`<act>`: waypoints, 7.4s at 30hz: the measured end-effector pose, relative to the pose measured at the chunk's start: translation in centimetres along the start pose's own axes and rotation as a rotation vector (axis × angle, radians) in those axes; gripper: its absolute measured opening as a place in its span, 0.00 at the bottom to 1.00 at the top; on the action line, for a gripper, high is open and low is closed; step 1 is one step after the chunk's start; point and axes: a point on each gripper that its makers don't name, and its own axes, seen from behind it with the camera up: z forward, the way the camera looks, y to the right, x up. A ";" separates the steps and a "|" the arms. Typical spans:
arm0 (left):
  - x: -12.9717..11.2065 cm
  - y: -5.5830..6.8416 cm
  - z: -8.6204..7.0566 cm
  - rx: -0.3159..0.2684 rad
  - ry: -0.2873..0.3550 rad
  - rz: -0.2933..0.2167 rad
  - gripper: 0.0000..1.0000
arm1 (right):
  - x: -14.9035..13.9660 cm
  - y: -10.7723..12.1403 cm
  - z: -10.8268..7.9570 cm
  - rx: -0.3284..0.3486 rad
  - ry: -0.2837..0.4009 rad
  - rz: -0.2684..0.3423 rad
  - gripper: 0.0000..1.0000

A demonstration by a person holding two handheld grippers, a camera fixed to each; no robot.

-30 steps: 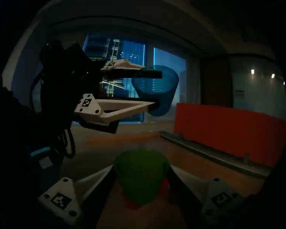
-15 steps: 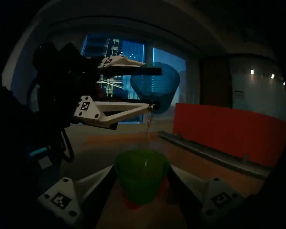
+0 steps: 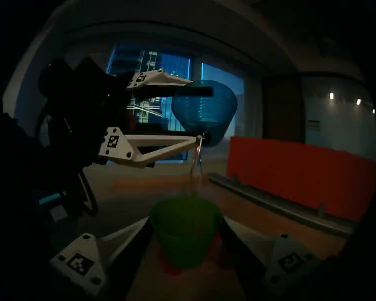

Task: Pour water

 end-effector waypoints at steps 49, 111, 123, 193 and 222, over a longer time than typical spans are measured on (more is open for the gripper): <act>0.9 -1.4 -0.3 0.041 0.009 0.137 0.85 | 0.2 -0.1 -0.6 0.001 -0.012 -0.032 0.95; 2.9 -3.0 -0.2 0.059 0.059 0.331 0.85 | 0.9 0.3 -0.6 -0.013 0.009 -0.024 0.95; 3.5 -3.0 -0.3 0.061 0.066 0.398 0.85 | 1.0 0.3 -0.6 -0.014 0.013 -0.024 0.95; 0.8 -3.3 -0.2 -0.013 0.138 -0.397 0.85 | 2.3 1.2 -1.3 -0.045 0.049 -0.021 0.96; -3.1 -2.2 2.4 -0.121 0.104 -1.058 0.85 | 3.7 1.7 -2.1 -0.061 0.079 -0.006 0.97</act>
